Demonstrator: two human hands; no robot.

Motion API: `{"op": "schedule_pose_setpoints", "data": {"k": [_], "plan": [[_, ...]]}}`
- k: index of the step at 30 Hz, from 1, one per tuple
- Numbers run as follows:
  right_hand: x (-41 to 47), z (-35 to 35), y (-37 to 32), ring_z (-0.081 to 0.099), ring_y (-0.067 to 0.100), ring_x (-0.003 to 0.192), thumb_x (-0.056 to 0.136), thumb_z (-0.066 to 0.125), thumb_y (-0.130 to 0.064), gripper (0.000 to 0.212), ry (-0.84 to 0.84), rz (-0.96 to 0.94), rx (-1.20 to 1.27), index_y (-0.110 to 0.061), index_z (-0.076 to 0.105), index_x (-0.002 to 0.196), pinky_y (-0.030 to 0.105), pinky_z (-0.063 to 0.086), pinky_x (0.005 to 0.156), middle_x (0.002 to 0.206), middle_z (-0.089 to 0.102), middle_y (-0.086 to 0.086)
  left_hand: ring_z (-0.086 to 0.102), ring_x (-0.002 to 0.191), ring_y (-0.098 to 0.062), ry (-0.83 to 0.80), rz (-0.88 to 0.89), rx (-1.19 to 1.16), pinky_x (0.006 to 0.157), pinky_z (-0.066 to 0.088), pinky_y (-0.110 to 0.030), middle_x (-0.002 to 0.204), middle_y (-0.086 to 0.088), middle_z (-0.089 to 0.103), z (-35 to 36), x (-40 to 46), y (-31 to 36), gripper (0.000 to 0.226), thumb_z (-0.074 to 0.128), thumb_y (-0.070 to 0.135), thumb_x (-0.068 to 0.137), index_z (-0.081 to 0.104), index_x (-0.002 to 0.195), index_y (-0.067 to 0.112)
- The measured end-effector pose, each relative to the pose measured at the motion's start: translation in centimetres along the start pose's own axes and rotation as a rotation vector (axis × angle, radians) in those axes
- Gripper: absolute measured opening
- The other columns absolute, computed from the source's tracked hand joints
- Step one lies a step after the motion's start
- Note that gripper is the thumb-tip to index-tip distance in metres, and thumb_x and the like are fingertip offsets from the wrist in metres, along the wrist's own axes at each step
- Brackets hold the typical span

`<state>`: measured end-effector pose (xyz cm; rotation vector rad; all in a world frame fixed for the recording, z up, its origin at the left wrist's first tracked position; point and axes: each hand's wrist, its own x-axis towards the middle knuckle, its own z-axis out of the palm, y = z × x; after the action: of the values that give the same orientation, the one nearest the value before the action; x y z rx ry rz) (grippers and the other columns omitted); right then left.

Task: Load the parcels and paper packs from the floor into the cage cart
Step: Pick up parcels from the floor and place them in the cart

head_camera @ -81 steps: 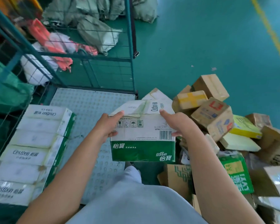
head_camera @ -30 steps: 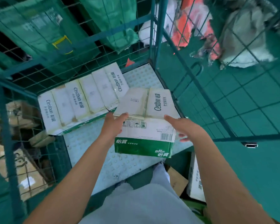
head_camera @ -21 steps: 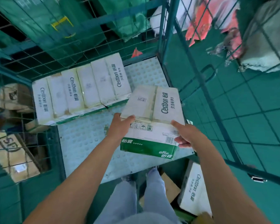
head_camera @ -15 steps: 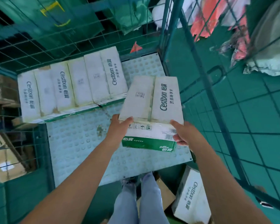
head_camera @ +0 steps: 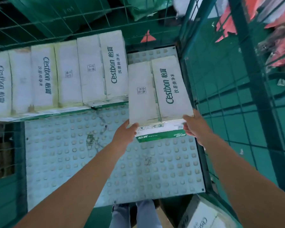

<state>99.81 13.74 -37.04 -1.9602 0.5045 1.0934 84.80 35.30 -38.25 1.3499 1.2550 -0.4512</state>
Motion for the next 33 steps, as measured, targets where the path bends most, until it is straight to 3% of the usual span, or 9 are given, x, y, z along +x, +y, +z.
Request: {"op": "schedule_pose_setpoints", "data": {"k": [8,13,17,19,21,23,26,30,33], "plan": [[8.2,2.1,-1.0,0.062,0.021,0.094,0.107,0.045,-0.024,0.063,0.071,-0.05,-0.126,-0.033,0.017,0.163,0.048,0.056,0.097,0.13,0.052,0.001,0.045,0.066,-0.013,-0.016,-0.054,-0.16,0.058,0.042,-0.023,0.088,-0.003,0.055,2.9,7.2,0.5,0.034,0.058,0.019,0.101,0.058,0.132,0.033],[10.7,3.9,-3.3,0.054,0.023,0.075,0.106,0.041,-0.024,0.071,0.069,-0.105,-0.41,-0.017,0.001,0.164,0.033,0.044,0.064,0.103,0.054,0.007,0.051,0.076,-0.014,0.005,-0.082,-0.258,0.069,0.052,-0.027,0.099,-0.003,0.056,3.5,10.5,2.2,0.043,0.062,0.023,0.098,0.05,0.138,0.031],[12.2,4.9,-5.6,0.056,0.026,0.078,0.106,0.044,-0.031,0.083,0.079,-0.141,-0.537,-0.008,-0.013,0.162,0.033,0.046,0.066,0.096,0.054,0.01,0.05,0.074,-0.016,0.055,-0.036,-0.308,0.089,0.056,-0.039,0.087,-0.004,0.053,3.8,12.3,3.5,0.053,0.064,0.025,0.096,0.033,0.138,0.038],[12.5,5.2,-6.6,0.057,0.024,0.07,0.104,0.049,-0.034,0.09,0.065,-0.146,-0.579,-0.008,-0.016,0.161,0.034,0.048,0.06,0.086,0.061,0.011,0.048,0.074,-0.017,0.048,-0.014,-0.332,0.085,0.054,-0.037,0.084,-0.004,0.049,3.8,12.6,4.4,0.052,0.063,0.025,0.096,0.03,0.133,0.041],[12.7,5.4,-7.3,0.065,0.03,0.088,0.103,0.054,-0.034,0.096,0.05,-0.166,-0.599,-0.008,-0.019,0.16,0.041,0.054,0.077,0.109,0.069,0.018,0.052,0.079,-0.016,0.039,0.002,-0.35,0.091,0.052,-0.033,0.094,-0.005,0.052,3.5,13.1,5.4,0.048,0.064,0.026,0.097,0.032,0.13,0.04],[12.9,5.6,-8.1,0.063,0.036,0.115,0.103,0.057,-0.034,0.1,0.042,-0.181,-0.596,-0.01,-0.021,0.16,0.044,0.05,0.097,0.138,0.06,0.022,0.057,0.088,-0.017,0.032,0.012,-0.374,0.102,0.054,-0.041,0.12,-0.01,0.054,3.1,13.9,6.4,0.048,0.066,0.027,0.097,0.033,0.13,0.037],[13.8,5.7,-8.9,0.063,0.036,0.115,0.102,0.06,-0.039,0.105,0.015,-0.193,-0.592,-0.017,-0.024,0.16,0.044,0.05,0.099,0.143,0.057,0.02,0.06,0.091,-0.018,0.016,0.047,-0.381,0.104,0.053,-0.045,0.139,-0.01,0.051,2.5,14.6,7.5,0.048,0.066,0.029,0.097,0.033,0.133,0.036],[14.0,6.2,-7.9,0.056,0.037,0.131,0.098,0.065,-0.046,0.105,-0.091,-0.237,-0.603,-0.037,-0.019,0.16,0.051,0.039,0.114,0.164,0.034,0.015,0.057,0.089,-0.014,0.007,0.079,-0.369,0.106,0.051,-0.045,0.128,-0.006,0.053,2.4,14.6,7.6,0.052,0.064,0.029,0.099,0.033,0.14,0.037],[12.6,6.7,-6.2,0.067,0.024,0.106,0.097,0.07,-0.038,0.101,-0.167,-0.329,-0.589,-0.042,-0.008,0.161,0.041,0.051,0.097,0.171,0.014,0.007,0.055,0.09,-0.014,0.004,0.138,-0.274,0.107,0.051,-0.047,0.122,-0.005,0.052,2.5,13.5,6.4,0.059,0.063,0.023,0.099,0.03,0.147,0.036]]}}
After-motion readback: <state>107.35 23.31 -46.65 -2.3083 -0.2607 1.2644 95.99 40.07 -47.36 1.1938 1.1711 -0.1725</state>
